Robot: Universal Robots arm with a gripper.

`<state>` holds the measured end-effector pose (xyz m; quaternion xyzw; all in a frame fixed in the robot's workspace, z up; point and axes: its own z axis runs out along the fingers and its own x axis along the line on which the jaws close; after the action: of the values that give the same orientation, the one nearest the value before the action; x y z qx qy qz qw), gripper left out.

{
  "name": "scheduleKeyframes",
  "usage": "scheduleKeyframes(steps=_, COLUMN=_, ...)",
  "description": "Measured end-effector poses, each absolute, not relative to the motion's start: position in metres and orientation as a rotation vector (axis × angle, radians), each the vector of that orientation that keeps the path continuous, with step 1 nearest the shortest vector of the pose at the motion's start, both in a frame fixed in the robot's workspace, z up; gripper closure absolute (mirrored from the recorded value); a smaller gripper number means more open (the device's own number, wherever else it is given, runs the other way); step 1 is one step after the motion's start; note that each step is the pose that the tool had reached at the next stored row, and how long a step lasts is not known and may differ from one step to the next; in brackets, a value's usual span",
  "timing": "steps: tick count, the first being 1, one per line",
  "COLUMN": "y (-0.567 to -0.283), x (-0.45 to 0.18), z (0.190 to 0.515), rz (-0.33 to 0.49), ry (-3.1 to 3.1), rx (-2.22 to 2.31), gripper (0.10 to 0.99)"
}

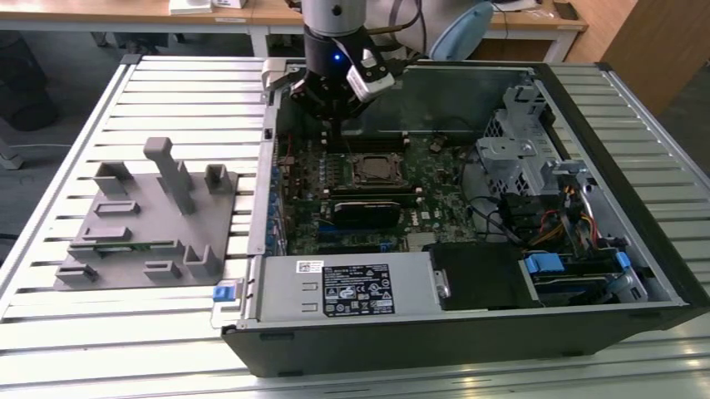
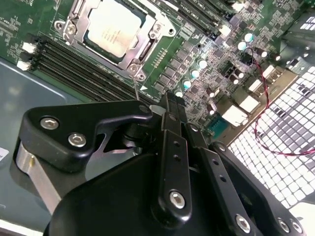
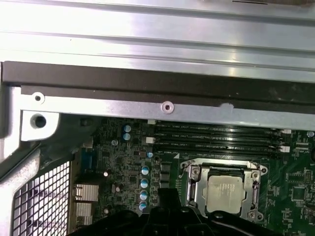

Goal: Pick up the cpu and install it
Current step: 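Install the first cpu locking lever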

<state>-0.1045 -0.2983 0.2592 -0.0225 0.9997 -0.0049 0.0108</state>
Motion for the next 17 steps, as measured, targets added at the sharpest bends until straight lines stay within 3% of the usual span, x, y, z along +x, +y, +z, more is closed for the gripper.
scheduleKeyframes(steps=17, y=-0.287, x=-0.106, z=0.258, rz=-0.015, ry=3.119, rx=-0.071, gripper=0.965)
